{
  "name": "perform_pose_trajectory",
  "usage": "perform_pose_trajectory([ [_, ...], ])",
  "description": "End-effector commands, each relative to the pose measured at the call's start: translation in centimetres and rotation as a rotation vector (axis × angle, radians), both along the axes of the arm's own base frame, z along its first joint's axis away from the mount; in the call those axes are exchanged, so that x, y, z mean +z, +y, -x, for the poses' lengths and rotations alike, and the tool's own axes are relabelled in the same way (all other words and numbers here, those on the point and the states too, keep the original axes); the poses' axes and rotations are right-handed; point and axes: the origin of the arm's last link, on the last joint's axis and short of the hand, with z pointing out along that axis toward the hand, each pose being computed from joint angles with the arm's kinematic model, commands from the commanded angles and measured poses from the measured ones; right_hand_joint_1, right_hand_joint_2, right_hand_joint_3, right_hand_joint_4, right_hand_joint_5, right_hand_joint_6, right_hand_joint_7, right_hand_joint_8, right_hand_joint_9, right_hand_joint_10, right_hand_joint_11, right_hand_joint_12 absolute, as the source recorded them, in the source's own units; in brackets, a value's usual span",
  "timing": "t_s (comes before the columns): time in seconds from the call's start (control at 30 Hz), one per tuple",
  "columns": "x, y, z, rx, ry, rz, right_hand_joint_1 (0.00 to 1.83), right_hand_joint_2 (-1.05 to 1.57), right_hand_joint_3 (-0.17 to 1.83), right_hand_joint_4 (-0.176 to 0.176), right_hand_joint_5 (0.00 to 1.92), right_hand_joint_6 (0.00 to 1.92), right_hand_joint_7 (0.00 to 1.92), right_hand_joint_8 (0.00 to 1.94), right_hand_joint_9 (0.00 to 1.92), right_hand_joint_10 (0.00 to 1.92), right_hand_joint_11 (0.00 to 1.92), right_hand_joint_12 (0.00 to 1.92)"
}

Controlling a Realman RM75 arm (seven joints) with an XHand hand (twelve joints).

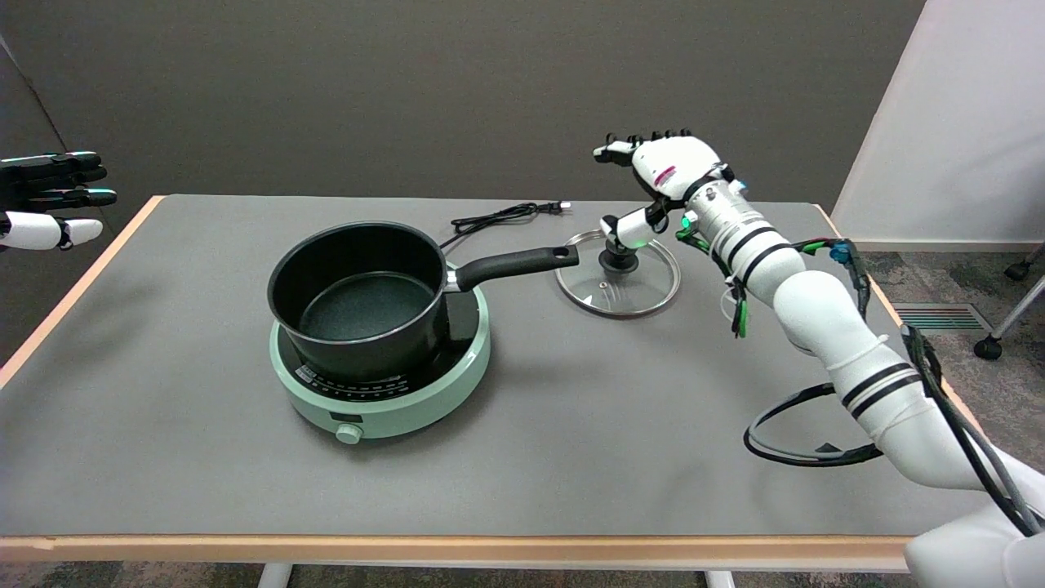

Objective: Pick up the pot lid.

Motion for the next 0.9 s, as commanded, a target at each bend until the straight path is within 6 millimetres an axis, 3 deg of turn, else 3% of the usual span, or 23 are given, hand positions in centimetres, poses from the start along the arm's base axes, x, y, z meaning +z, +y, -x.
perform_pose_trajectory([
  [0.03,-1.4,-1.5,3.1,-0.109,-0.027,-0.043,0.71,0.51,0.94,0.12,0.38,0.16,0.55,0.17,0.6,0.38,0.5,1.1],
  [0.23,-1.1,-1.6,4.5,-0.157,-0.026,-0.043,0.69,0.53,0.91,0.122,0.39,0.17,0.54,0.18,0.61,0.35,0.5,1.11],
  [0.9,0.9,-2.2,4.9,-0.183,-0.028,0.006,0.73,0.53,0.92,0.136,0.45,0.19,0.64,0.2,0.65,0.43,0.51,1.12],
])
